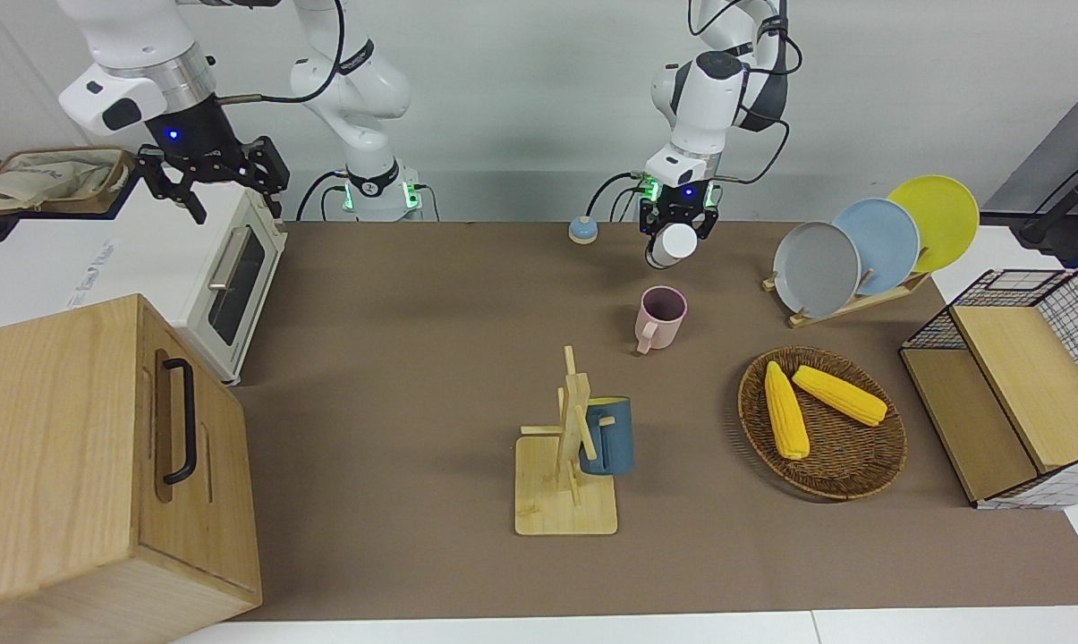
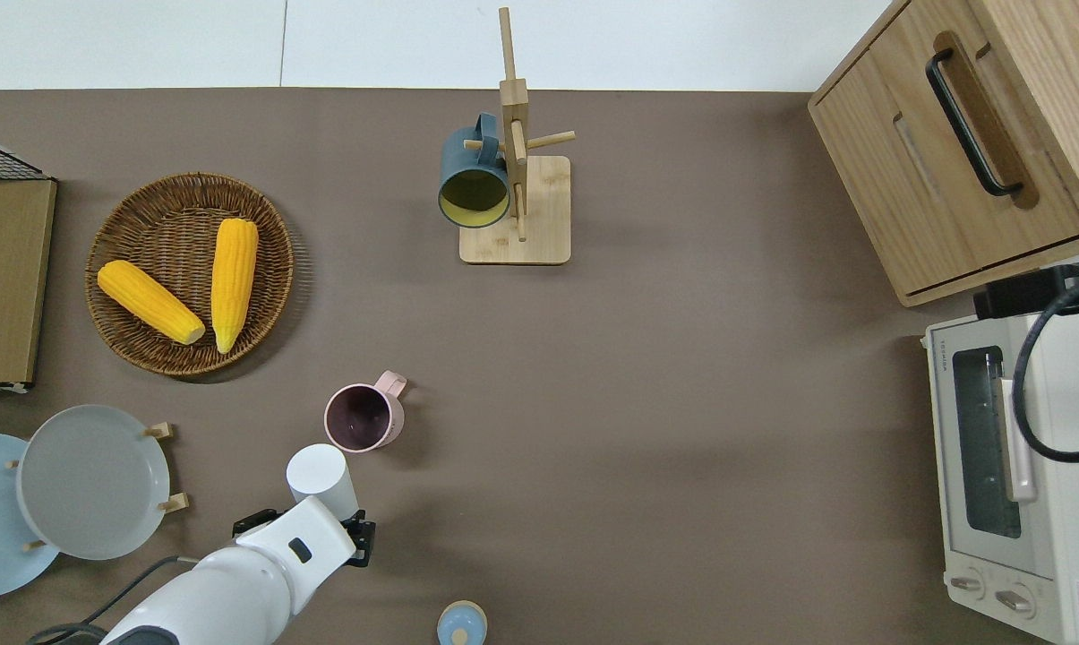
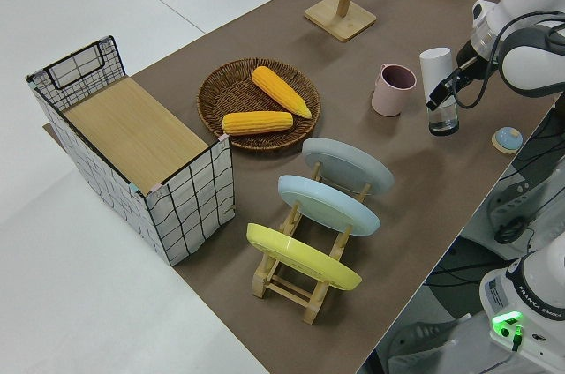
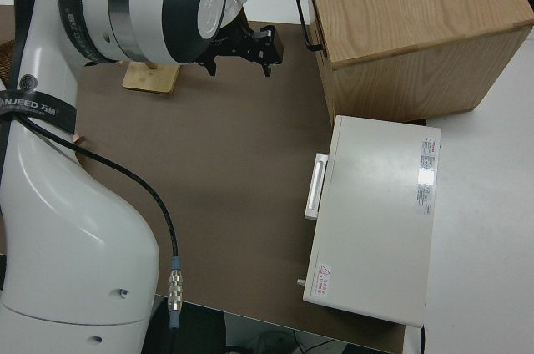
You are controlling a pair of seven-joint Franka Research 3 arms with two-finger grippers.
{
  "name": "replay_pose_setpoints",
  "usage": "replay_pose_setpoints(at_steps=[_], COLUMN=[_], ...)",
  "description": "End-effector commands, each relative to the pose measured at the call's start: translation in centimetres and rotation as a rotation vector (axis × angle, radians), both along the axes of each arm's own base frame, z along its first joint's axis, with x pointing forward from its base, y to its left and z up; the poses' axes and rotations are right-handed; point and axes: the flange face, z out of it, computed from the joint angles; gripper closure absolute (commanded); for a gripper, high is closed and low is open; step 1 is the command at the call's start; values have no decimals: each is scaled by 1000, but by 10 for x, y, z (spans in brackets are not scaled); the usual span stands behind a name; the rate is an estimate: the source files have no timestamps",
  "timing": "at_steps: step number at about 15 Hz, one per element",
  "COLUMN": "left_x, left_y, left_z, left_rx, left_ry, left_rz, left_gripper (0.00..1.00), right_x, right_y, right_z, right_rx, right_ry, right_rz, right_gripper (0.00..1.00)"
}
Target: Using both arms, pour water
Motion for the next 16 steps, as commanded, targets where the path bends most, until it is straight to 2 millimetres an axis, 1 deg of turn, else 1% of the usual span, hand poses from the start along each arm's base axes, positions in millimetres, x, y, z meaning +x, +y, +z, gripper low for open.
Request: replay_pose_setpoints(at_steps=[1,3,4,5,7,9,11,13,16], left_x=[22,29,31,33,40,50,59,66,74], left_y=[-10,-11,-9,-9,-8,-9,-10,-7,-11], left_z=[20,19,19,16,14,13,10,8,9], left_rx=[-13,-6,-4,-2,-1,2,5,7,20], left_ry=[83,112,126,143,179,214,248,279,342], left_rz=[-5,-22,-17,-15,-11,-8,-9,0,-4], left_gripper=[1000,1000,1000,1000,1000,1000,1000,1000,1000], right_x=[-4,-4,-5,-6,-7,-7,-7,-7,-7], right_y=[21,37,51,59,70,71,65,62,66], right_z=[-1,-1,-1,0,0,0,0,0,0], right_rx=[-16,-15,-14,-8,-4,-4,-7,-11,-11], right_ry=[16,16,16,14,14,14,14,14,14], right_rz=[41,70,95,110,129,130,121,116,122], right_gripper=[9,9,9,9,9,9,9,9,9])
